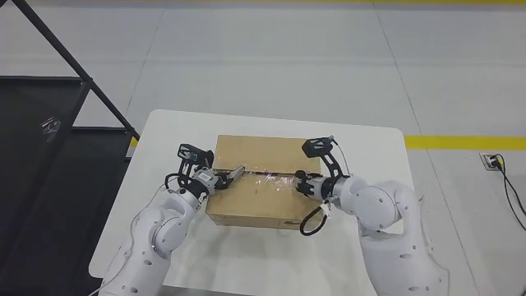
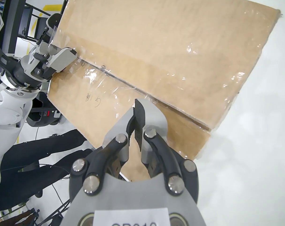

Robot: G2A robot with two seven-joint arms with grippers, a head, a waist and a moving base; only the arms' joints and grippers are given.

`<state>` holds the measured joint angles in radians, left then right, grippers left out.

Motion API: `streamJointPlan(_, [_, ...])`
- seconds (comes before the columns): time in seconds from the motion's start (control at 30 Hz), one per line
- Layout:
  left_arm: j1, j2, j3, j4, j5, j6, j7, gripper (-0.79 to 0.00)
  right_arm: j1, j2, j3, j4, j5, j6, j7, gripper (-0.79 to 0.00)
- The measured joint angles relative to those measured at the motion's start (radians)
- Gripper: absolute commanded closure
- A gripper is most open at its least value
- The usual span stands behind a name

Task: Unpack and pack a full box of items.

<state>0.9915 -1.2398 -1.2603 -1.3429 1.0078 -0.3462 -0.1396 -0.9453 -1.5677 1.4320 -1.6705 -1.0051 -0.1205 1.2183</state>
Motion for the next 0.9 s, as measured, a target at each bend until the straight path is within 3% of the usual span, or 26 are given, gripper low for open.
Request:
streamJointPlan(0.53, [0.023, 0.003, -0.022, -0.039, -0.024, -0.017, 0.033, -0.785, -0.137, 0.037, 0.009, -0.139, -0.007, -0.126, -0.186, 0.000])
streamJointPlan(0.73, [0.062, 0.013, -0.074, -0.093, -0.064, -0.043, 0.023, -0.785, -0.145, 0.040, 0.025, -0.110, 0.120, -0.105, -0.296, 0.000])
streamJointPlan(0.9, [0.089, 0.022, -0.131, -0.101, -0.067, -0.021, 0.034, -0.785, -0.130, 0.041, 0.033, -0.084, 0.191, -0.087, -0.306, 0.000])
